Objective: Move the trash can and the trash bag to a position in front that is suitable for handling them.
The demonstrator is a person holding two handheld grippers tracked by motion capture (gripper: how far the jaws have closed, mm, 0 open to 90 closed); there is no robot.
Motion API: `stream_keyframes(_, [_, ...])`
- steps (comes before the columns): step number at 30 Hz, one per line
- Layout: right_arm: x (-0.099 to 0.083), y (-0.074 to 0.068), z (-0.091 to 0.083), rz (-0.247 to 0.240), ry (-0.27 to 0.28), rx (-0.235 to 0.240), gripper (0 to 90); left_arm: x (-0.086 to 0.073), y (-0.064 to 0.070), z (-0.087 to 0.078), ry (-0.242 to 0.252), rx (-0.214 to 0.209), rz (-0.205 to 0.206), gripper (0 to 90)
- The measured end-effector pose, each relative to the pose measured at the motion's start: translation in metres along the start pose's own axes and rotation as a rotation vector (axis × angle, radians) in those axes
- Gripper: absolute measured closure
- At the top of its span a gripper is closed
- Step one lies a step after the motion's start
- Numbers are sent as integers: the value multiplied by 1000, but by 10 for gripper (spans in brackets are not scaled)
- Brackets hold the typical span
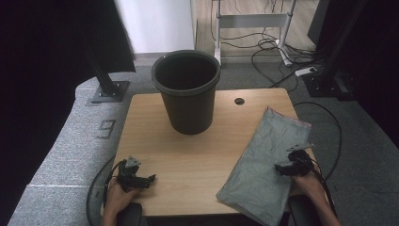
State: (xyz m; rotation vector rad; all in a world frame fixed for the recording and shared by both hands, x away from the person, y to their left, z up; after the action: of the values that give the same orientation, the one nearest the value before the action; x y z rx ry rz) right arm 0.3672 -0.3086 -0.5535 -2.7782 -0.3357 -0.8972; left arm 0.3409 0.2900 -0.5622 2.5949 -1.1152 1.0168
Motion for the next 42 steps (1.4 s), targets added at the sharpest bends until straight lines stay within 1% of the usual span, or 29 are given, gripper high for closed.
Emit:
stream_keyframes(7, [16,-12,-2,-14,32,72,130,9,-8,7,-9,-23,23,0])
stream_keyframes(8, [23,-16,-3,-15,35,104,129,15,-14,11,-28,-28,34,0])
stream_keyframes(9, [23,-16,-3,-15,35,104,129,15,-14,11,-28,-28,34,0])
stream_keyframes(10, [31,-21,-2,-16,40,132,129,23,-23,16,-53,-14,40,0])
stream_keyframes(11, [35,-24,0,-18,35,148,129,23,-23,16,-53,-14,40,0])
stream_keyframes(12, [39,-27,1,-21,32,158,129,33,-34,21,-71,2,36,0])
stream_keyframes(13, [39,-27,1,-21,32,158,129,33,-34,21,-71,2,36,0])
stream_keyframes(14, [46,-33,4,-34,39,166,128,45,-44,25,-53,1,40,0])
stream_keyframes(15, [46,-33,4,-34,39,166,128,45,-44,25,-53,1,40,0])
stream_keyframes(17, [55,-41,10,-39,55,186,120,67,-59,30,-30,16,45,0])
stream_keyframes(18, [57,-43,12,-44,66,190,39,74,-64,31,-24,18,41,0])
stream_keyframes(19, [60,-45,15,-43,70,176,0,81,-70,33,-17,21,33,0])
stream_keyframes(20, [63,-46,17,-45,65,166,0,88,-76,34,-7,23,29,0])
stream_keyframes(21, [63,-46,17,-45,65,166,0,88,-76,34,-7,23,29,0])
stream_keyframes(22, [68,-47,21,-49,62,166,0,104,-87,37,19,28,16,0])
stream_keyframes(24, [73,-48,23,-36,75,176,0,117,-94,39,38,32,15,0])
stream_keyframes(25, [76,-48,24,-32,80,180,0,117,-94,39,38,32,15,0])
stream_keyframes(26, [79,-48,25,-30,82,181,0,132,-101,41,50,48,17,0])
stream_keyframes(27, [82,-48,25,-28,87,181,0,132,-101,41,50,48,17,0])
stream_keyframes(28, [86,-48,26,-27,95,180,0,145,-108,42,60,64,23,0])
stream_keyframes(29, [86,-48,26,-27,95,180,0,145,-108,42,60,64,23,0])
stream_keyframes(30, [93,-48,28,-22,101,182,0,157,-115,42,76,83,20,0])
stream_keyframes(31, [93,-48,28,-22,101,182,0,157,-115,42,76,83,20,0])
stream_keyframes(34, [108,-51,33,-18,110,185,0,174,-123,43,105,99,10,0])
stream_keyframes(36, [115,-53,36,-15,116,191,0,187,-132,42,121,127,4,0])
stream_keyframes(37, [115,-53,36,-15,116,191,0,187,-132,42,121,127,4,0])
stream_keyframes(38, [122,-56,40,-6,118,193,0,194,-139,43,129,149,-15,0])
stream_keyframes(41, [129,-60,45,0,122,199,0,201,-146,44,145,168,-36,0])
stream_keyframes(42, [135,-63,48,2,122,205,0,206,-152,45,144,193,-43,0])
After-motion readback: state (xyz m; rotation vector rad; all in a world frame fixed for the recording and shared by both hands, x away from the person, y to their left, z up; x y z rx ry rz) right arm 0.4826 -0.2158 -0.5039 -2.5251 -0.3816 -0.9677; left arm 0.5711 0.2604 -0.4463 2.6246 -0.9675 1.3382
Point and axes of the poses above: each handheld gripper's, and its own axes: z roughly forward along the jaws, x roughly out of its top, y roughly to its right, the point moved 2 cm from there along z, roughly forward along the jaws, and after that the axes turned 13 degrees about z, right-handed, at the moved point
